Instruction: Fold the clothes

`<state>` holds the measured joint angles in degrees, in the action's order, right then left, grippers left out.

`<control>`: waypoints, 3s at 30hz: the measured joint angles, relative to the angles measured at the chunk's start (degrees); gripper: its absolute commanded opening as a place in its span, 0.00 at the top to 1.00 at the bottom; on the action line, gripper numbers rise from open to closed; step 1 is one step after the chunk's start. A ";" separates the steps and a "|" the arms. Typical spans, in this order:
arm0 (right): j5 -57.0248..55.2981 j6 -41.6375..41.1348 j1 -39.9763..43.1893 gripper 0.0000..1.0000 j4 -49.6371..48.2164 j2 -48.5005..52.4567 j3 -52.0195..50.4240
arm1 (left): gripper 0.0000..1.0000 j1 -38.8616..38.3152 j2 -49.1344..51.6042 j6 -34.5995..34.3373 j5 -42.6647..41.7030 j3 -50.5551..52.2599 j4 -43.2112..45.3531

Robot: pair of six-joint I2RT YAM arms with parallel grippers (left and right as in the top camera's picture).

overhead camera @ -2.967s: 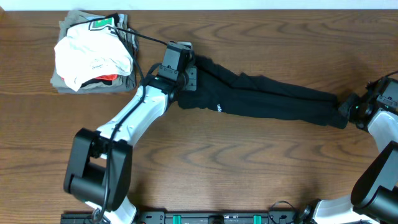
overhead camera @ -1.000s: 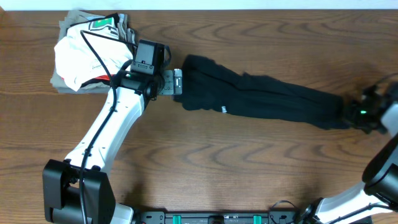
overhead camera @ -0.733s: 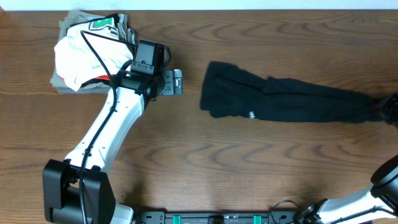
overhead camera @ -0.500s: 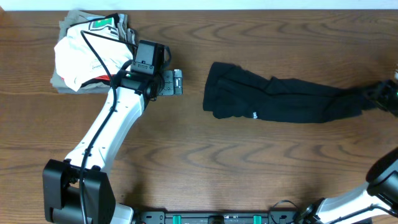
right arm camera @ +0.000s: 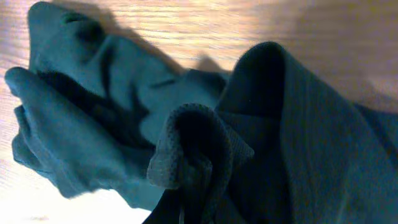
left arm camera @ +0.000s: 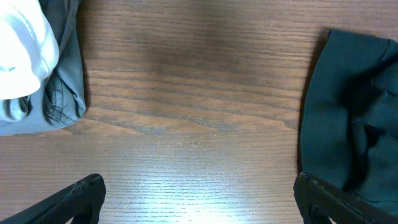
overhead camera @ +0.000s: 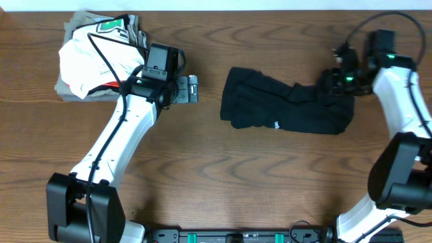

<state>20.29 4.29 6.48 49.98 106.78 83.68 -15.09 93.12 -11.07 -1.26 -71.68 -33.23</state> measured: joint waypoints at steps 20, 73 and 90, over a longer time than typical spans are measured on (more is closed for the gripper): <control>-1.51 -5.07 -12.90 0.60 -3.10 10.01 0.55 | 0.02 0.00 0.00 0.00 0.00 0.00 0.02; -12.55 -6.62 -14.86 0.26 18.91 -2.38 21.75 | 0.02 -0.02 11.04 8.39 -26.88 -0.04 9.68; -14.78 -5.97 -11.45 0.25 23.17 -2.80 22.25 | 0.02 -0.22 25.44 17.57 -44.50 -1.57 17.33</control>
<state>5.52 -1.67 -4.97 73.14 103.98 105.93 -15.31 118.56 6.50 -45.76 -73.25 -15.90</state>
